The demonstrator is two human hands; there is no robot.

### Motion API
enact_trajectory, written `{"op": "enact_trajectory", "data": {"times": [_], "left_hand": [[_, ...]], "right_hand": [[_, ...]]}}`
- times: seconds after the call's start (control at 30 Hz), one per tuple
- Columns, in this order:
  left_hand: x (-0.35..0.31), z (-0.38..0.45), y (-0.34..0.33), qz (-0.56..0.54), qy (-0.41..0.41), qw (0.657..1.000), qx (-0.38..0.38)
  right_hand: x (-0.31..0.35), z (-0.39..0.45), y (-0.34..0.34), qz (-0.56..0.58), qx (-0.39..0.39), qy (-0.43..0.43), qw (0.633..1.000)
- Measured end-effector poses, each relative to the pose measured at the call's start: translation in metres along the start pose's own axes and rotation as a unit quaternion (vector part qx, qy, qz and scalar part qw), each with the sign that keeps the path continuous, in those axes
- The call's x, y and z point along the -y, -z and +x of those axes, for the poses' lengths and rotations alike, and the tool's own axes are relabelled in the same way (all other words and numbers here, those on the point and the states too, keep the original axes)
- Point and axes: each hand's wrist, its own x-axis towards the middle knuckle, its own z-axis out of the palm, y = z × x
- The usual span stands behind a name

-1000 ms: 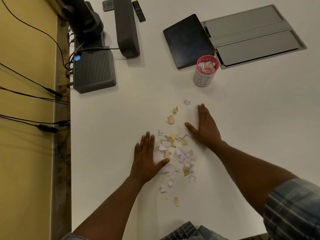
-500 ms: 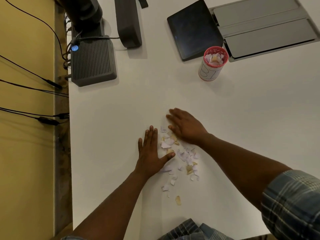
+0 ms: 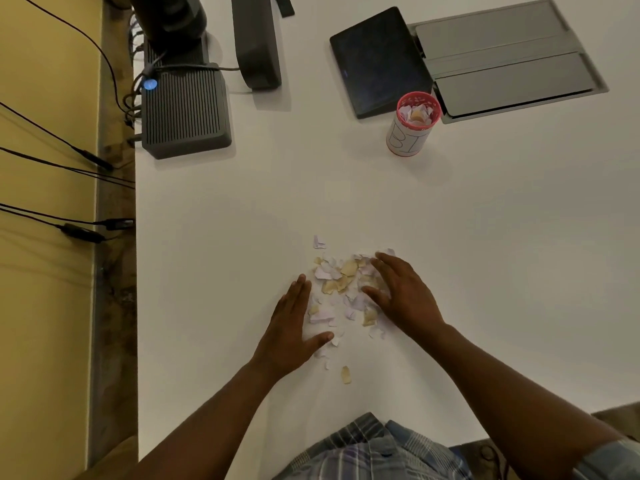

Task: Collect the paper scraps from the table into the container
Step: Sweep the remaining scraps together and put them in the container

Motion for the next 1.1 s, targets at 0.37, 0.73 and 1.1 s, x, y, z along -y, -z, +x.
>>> {"op": "enact_trajectory", "data": {"times": [0.37,0.73,1.1], "left_hand": [[-0.023,0.006,0.006,0.037,0.047,0.996,-0.062],[-0.052,0.073,0.024,0.113,0.074,0.991,-0.004],[-0.042,0.078,0.000,0.083,0.040,0.995,-0.050]], "right_hand": [[0.019,-0.001,0.003,0.066,0.031,-0.164,0.984],[0.039,0.037,0.001,-0.071,0.094,-0.067,0.991],[0.042,0.025,-0.016,-0.119,0.061,0.072,0.988]]}}
